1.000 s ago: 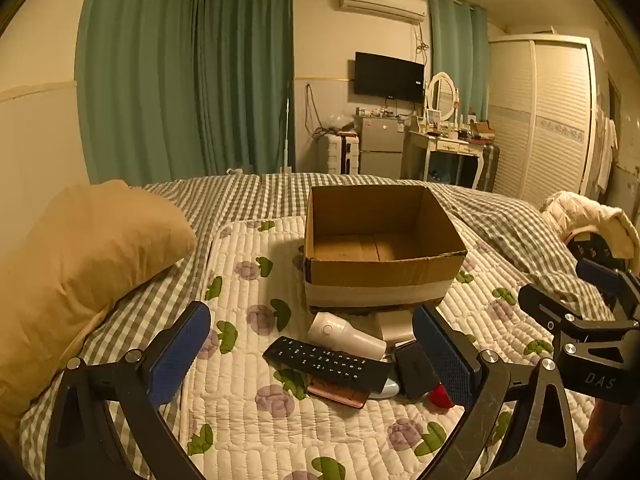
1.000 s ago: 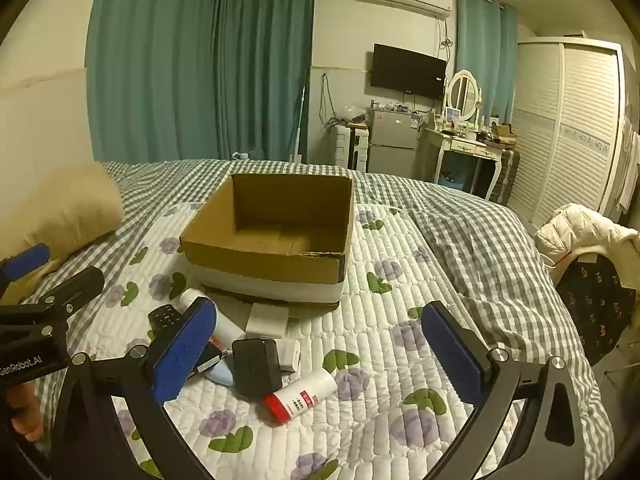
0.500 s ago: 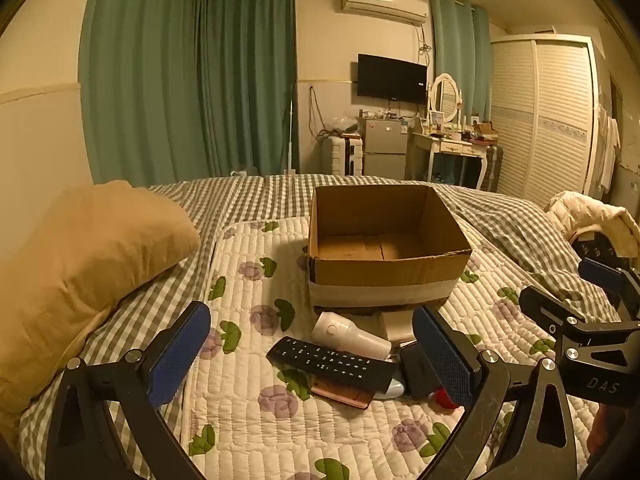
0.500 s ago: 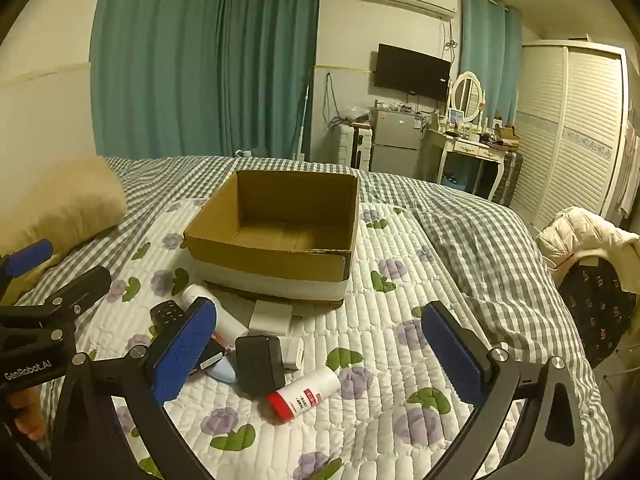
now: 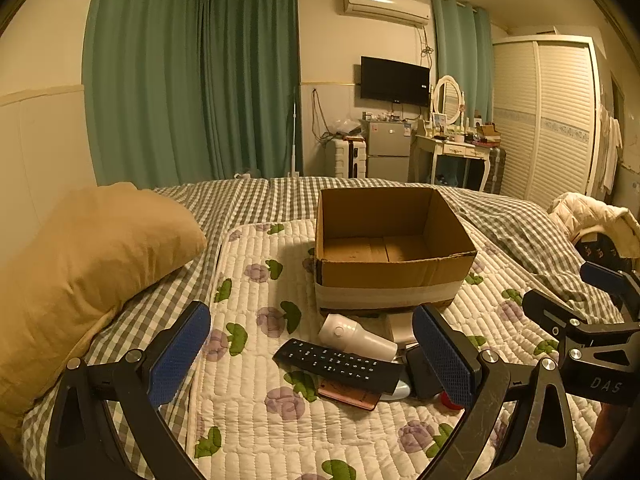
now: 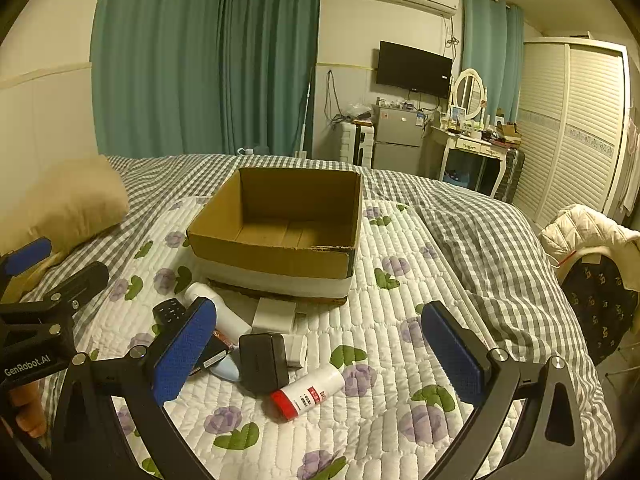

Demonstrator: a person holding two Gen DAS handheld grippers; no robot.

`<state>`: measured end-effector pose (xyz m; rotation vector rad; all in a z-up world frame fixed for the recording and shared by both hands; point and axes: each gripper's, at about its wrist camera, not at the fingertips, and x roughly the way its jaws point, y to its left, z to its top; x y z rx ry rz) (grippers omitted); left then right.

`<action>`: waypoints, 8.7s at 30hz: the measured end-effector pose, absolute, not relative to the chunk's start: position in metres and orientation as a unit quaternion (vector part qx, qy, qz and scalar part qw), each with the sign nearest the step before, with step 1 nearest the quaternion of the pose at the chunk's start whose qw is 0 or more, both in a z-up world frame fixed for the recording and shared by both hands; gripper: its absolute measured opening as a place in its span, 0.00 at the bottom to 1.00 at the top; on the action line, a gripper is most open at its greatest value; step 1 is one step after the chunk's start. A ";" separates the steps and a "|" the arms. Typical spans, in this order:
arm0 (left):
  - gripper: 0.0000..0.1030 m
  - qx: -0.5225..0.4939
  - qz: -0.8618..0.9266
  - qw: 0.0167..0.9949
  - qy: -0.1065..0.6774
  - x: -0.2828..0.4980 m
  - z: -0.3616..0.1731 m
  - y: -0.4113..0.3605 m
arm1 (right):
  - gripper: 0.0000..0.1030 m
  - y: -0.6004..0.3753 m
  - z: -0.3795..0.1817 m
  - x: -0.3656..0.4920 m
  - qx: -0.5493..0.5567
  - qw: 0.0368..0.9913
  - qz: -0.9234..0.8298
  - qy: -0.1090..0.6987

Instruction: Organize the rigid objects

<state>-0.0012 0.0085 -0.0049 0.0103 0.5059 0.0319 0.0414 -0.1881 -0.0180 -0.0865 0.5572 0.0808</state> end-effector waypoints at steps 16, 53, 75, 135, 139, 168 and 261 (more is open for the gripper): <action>1.00 0.000 0.023 0.969 0.247 -0.002 -0.002 0.012 | 1.00 -0.184 -0.019 0.042 -0.043 0.959 0.042 0.279; 1.00 0.001 0.023 0.969 0.246 -0.009 -0.003 0.014 | 1.00 -0.170 -0.024 0.041 -0.051 0.954 0.057 0.289; 1.00 0.001 0.043 0.944 0.327 0.019 -0.076 0.032 | 0.76 -0.154 -0.135 0.095 -0.061 0.892 0.101 0.437; 0.55 0.034 -0.041 0.954 0.296 0.128 0.026 -0.030 | 0.41 -0.191 0.016 0.135 -0.019 0.954 0.108 0.280; 0.55 0.059 -0.027 0.958 0.281 0.152 0.040 -0.035 | 0.41 -0.185 0.053 0.166 -0.015 0.957 0.134 0.258; 0.79 0.054 -0.026 0.940 0.335 0.262 -0.028 -0.042 | 0.69 -0.209 -0.017 0.320 0.042 0.935 0.116 0.332; 0.20 0.074 -0.061 0.905 0.415 0.121 -0.133 0.008 | 0.48 -0.201 -0.164 0.120 0.016 0.852 0.056 0.520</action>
